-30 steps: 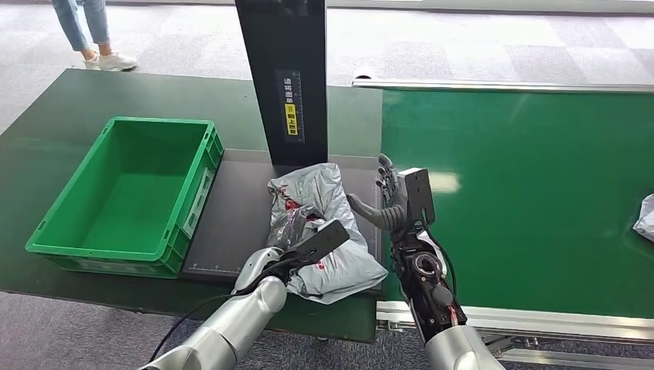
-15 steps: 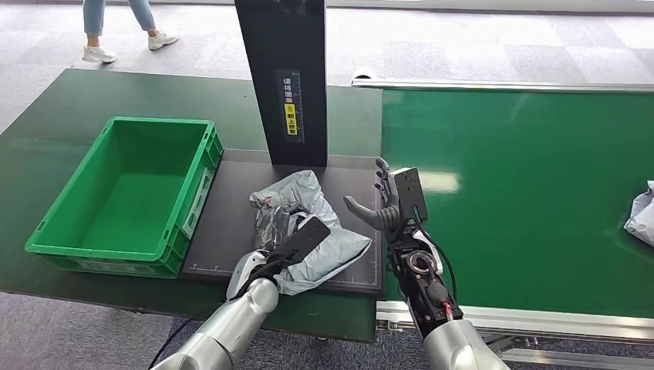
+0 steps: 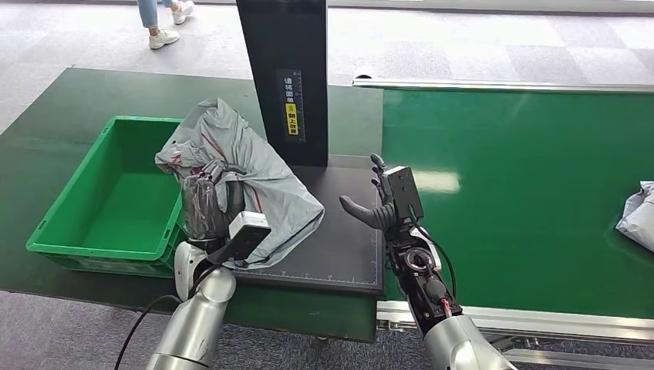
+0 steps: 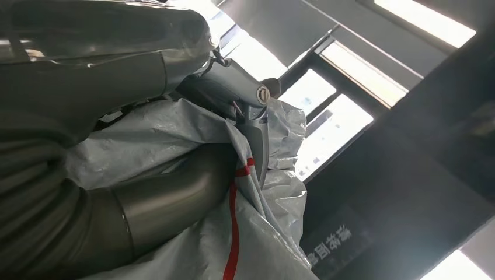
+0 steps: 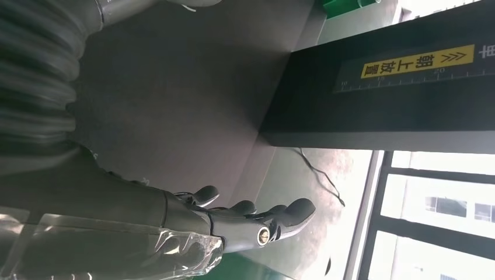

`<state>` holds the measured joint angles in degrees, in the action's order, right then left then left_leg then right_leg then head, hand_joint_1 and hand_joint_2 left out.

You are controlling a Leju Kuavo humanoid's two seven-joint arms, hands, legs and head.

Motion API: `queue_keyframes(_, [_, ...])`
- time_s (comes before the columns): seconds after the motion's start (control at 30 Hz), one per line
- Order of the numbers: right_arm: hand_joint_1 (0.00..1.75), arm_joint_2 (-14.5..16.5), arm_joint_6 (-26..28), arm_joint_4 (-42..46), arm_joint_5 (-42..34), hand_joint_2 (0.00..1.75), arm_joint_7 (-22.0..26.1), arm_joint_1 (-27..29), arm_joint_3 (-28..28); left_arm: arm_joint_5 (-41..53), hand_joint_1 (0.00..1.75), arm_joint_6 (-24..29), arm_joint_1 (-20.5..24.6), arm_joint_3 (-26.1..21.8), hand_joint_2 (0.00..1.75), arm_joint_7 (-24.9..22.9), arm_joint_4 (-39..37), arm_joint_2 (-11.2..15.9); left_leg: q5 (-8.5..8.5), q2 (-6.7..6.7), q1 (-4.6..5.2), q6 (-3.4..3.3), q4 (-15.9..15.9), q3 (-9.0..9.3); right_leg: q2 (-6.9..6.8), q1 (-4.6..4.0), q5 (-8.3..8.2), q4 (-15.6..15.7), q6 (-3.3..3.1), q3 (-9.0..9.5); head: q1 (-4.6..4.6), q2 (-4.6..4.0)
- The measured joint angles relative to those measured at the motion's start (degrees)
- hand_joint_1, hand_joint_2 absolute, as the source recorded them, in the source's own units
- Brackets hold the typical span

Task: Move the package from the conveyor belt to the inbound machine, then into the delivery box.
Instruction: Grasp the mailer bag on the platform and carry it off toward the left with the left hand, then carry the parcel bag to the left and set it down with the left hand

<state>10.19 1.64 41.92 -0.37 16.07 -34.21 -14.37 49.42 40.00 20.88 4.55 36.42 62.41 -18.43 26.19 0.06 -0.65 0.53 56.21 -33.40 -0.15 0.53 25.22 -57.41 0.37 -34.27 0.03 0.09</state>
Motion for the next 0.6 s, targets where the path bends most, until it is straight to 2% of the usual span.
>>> queue_keyframes(0.13, [0.0, 0.0, 0.0, -0.3, 0.0, 1.75, 0.3, -0.1, -0.2, 8.3, 1.75, 0.0, -0.3, -3.0, 1.75, -1.0, 3.9, 0.0, 0.0, 0.02, 0.0, 0.0, 0.0, 0.01, 0.01, 0.0, 0.0, 0.0, 0.0, -0.02, -0.01, 0.0])
queue_keyframes(0.2, [0.0, -0.1, -0.1, -0.4, 0.0, 1.75, 0.5, -0.1, -0.2, 14.2, 1.75, 0.0, -0.1, -5.2, 1.75, -3.6, 6.2, 0.0, 0.0, 0.01, 0.0, 0.01, 0.0, 0.0, 0.01, 0.0, 0.0, 0.0, 0.0, -0.03, -0.01, 0.0])
queue_keyframes(0.27, [0.0, -0.3, -0.2, -0.6, 0.1, 1.75, 0.6, -0.2, -0.3, 19.1, 1.75, 0.0, 0.9, -6.9, 1.75, -9.6, 7.2, 0.4, 0.0, 0.01, 0.0, 0.01, 0.0, 0.0, 0.0, 0.0, 0.0, 0.0, 0.0, -0.03, 0.01, 0.0])
queue_keyframes(0.3, [0.0, -0.3, -0.3, -0.6, 0.2, 1.75, 0.6, -0.2, -0.3, 20.7, 1.75, -0.2, 1.6, -7.3, 1.75, -14.1, 7.2, 1.0, 0.0, 0.01, 0.0, 0.01, 0.0, 0.0, 0.01, -0.01, 0.0, 0.0, -0.01, -0.03, 0.01, 0.0])
queue_keyframes(0.37, [0.0, -0.6, -0.5, -0.7, 0.2, 1.75, 0.6, -0.1, -0.5, 22.5, 1.75, -1.1, 3.5, -7.5, 1.75, -23.4, 6.1, 3.2, -0.01, 0.03, -0.01, 0.01, 0.0, 0.02, 0.02, -0.01, -0.01, 0.0, -0.01, -0.03, 0.0, 0.0])
queue_keyframes(0.43, [0.0, -1.1, -0.7, -0.7, 0.2, 1.75, 0.5, 0.1, -0.6, 23.3, 1.75, -2.4, 5.6, -7.6, 1.75, -30.5, 3.8, 5.7, -0.03, 0.03, -0.02, 0.02, 0.0, 0.04, 0.01, -0.02, -0.01, 0.0, -0.02, -0.02, 0.01, 0.0])
queue_keyframes(0.5, [0.0, -1.5, -0.9, -0.6, 0.2, 1.75, 0.5, 0.5, -0.7, 23.6, 1.75, -3.2, 7.4, -7.8, 1.75, -34.1, 0.9, 8.0, -0.04, 0.02, -0.02, 0.01, 0.0, 0.04, 0.01, -0.02, -0.02, 0.0, -0.03, -0.01, 0.01, 0.0])
queue_keyframes(0.6, [0.0, -1.9, -1.0, -0.5, 0.2, 1.75, 0.5, 1.0, -0.7, 23.7, 1.75, -3.5, 9.1, -8.0, 1.75, -35.5, -2.3, 10.2, -0.04, 0.03, -0.02, 0.01, 0.0, 0.04, 0.02, -0.02, -0.03, 0.0, -0.03, -0.01, 0.01, 0.0])
